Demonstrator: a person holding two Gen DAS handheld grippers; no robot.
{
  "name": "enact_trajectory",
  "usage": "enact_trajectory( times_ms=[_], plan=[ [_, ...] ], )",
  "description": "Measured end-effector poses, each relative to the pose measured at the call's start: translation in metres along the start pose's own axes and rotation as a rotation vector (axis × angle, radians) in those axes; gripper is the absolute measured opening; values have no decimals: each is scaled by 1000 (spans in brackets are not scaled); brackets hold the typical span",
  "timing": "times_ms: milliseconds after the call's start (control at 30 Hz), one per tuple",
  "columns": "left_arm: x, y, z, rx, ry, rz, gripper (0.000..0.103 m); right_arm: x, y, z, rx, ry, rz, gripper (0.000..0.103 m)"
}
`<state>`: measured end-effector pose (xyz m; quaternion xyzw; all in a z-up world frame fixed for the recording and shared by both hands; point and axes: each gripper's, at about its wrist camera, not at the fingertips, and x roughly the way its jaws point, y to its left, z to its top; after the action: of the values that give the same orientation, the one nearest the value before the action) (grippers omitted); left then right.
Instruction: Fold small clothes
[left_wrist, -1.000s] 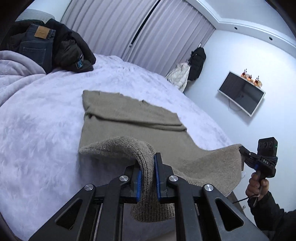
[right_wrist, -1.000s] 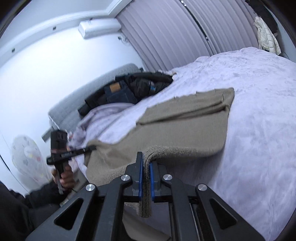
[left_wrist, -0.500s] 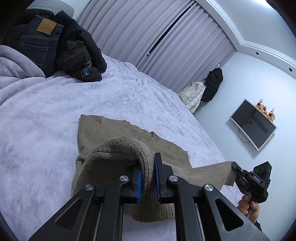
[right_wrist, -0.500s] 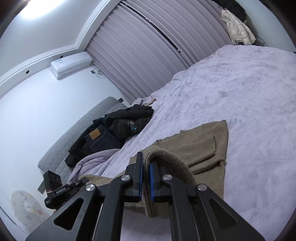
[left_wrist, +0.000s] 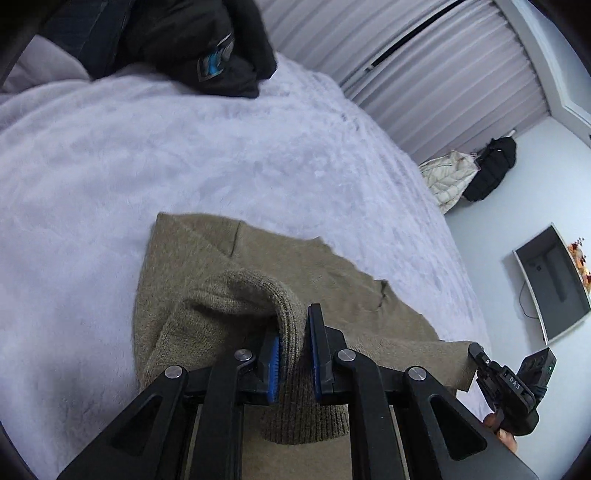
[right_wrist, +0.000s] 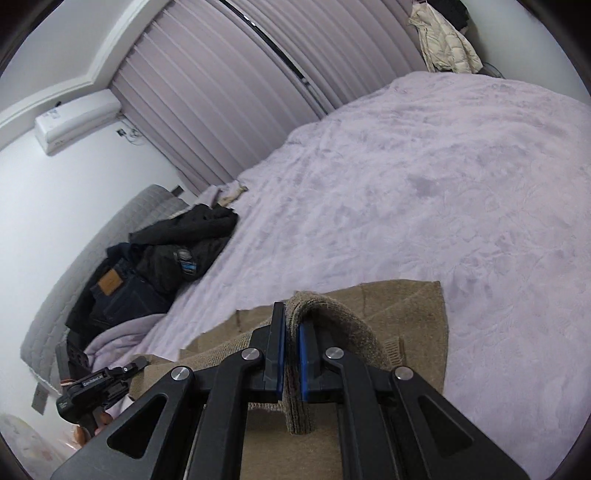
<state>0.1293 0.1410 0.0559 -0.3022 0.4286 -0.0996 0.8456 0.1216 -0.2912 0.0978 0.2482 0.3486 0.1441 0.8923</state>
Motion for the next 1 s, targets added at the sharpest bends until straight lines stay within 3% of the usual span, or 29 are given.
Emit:
enact_trajectory(
  times_ms=[67,133,167,200,233,267,333,400,433,533,567,633,733,833,900,1000],
  plan=[
    [24,10,0,-11,84,29,14,26,-12,-1,33,68,-30,7],
    [32,17,2,-14,140,8,14,44,-22,1,60,129,-84,13],
    [30,21,4,-27,160,-17,26,47,-26,3,60,148,-108,18],
    [25,25,6,-48,178,-52,39,49,-28,6,63,156,-117,34],
    [14,31,9,-81,185,-92,80,44,-31,8,68,152,-114,57],
    [1,36,11,-113,168,-120,102,35,-31,10,71,130,-113,66],
    [-34,47,8,-158,60,-178,102,5,-27,12,53,53,-120,80],
    [-55,50,-4,-145,56,-209,102,-22,-19,4,3,8,-128,80],
    [-60,45,-13,-89,57,-187,102,-30,-13,-3,-45,19,-129,80],
    [-48,3,-43,262,118,21,102,-22,14,-37,-313,159,-140,80],
    [-39,-17,-55,394,155,52,102,-14,25,-49,-433,198,-177,80],
    [-20,-55,-83,653,224,56,102,0,33,-63,-565,253,-188,80],
    [13,-81,-113,902,348,78,102,18,30,-64,-577,376,-65,80],
    [45,-86,-106,943,408,124,102,31,34,-60,-661,407,-48,80],
    [53,-84,-82,875,399,92,102,39,36,-53,-693,411,-51,80],
    [60,-74,-35,697,344,48,102,49,38,-39,-680,425,-2,80]
  ],
)
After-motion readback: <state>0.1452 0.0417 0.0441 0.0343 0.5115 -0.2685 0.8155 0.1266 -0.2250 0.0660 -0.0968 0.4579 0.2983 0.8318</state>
